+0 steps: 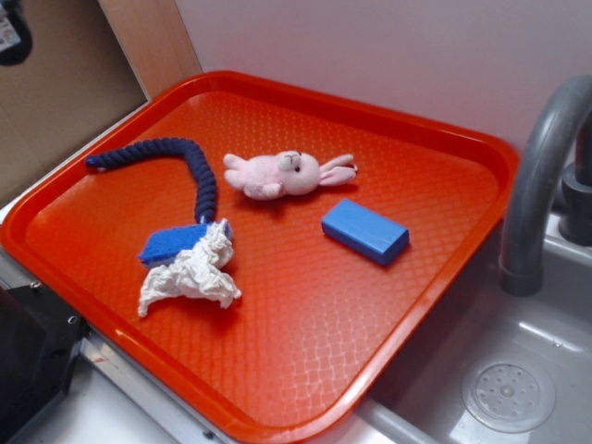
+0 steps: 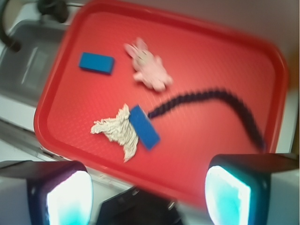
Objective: Grab the blue block.
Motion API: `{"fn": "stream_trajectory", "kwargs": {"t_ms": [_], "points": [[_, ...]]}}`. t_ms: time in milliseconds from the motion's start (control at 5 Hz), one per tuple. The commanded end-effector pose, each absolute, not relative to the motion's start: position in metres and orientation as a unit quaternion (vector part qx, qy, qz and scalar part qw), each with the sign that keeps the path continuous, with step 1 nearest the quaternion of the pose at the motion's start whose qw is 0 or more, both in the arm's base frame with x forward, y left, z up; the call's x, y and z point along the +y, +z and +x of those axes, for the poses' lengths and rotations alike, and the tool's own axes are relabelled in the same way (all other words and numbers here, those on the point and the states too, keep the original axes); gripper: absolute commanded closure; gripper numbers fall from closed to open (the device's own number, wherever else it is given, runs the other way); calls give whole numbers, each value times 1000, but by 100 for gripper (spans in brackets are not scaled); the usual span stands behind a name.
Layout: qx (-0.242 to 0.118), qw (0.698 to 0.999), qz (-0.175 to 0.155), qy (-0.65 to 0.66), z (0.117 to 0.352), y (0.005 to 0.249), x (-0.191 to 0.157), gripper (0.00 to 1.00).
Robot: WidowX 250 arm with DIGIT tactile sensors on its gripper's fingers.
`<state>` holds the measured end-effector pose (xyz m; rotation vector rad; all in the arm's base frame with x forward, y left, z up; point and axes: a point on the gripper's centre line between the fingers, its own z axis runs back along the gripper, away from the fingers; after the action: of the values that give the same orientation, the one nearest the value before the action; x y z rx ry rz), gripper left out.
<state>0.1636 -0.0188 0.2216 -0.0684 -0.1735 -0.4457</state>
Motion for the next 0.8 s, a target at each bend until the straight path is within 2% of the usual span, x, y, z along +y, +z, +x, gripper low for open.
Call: {"fn": "stream_trajectory", "kwargs": {"t_ms": [0, 200, 400, 600], "points": [[-139, 882, -64, -446, 211, 206, -38, 0], [-138, 818, -51, -556, 240, 186, -63, 0], [-106, 743, -30, -660, 245, 170, -84, 0], [-82, 699, -19, -710, 250, 145, -108, 0]]}}
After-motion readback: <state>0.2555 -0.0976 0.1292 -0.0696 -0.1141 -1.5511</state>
